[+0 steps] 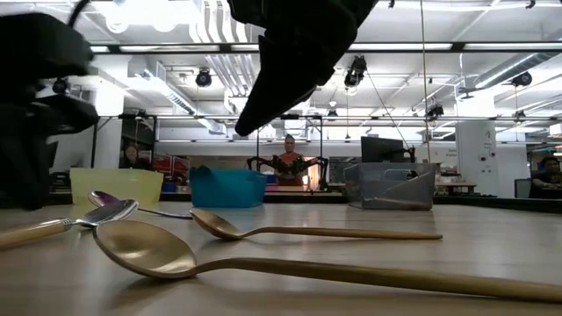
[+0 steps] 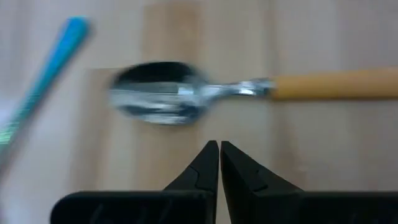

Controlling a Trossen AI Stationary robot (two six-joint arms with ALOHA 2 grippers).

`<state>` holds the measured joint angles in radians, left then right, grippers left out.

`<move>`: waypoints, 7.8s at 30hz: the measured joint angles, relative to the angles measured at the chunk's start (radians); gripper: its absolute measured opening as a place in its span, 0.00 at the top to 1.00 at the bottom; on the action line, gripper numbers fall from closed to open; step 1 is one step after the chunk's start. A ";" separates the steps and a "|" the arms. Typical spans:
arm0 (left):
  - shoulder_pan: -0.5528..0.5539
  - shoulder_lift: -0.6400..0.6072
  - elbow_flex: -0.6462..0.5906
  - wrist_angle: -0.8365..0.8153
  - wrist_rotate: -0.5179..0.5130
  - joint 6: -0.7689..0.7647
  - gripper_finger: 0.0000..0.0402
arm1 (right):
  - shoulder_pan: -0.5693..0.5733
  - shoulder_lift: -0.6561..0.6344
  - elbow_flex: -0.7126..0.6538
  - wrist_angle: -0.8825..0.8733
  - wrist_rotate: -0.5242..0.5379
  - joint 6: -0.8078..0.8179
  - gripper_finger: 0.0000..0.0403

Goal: Sort silverware by color (type)
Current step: Put the yellow spoon into the black bin

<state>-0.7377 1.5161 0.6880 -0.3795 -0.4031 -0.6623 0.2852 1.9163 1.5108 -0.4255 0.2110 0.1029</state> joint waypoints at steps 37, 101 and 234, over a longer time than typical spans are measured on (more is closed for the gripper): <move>0.071 -0.022 -0.013 -0.074 -0.622 -0.261 1.00 | -0.085 0.001 0.055 0.116 -0.062 0.445 0.83; 0.058 -0.674 -0.014 -0.250 -1.004 0.294 1.00 | -0.068 0.557 0.832 -0.467 -0.035 0.978 0.43; 0.058 -0.159 -0.013 0.104 -0.479 0.021 1.00 | 0.116 0.214 0.270 -0.144 0.067 0.221 0.89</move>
<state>-0.6796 1.3575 0.6746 -0.2752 -0.8822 -0.6415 0.4007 2.1300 1.7810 -0.5694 0.2776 0.3236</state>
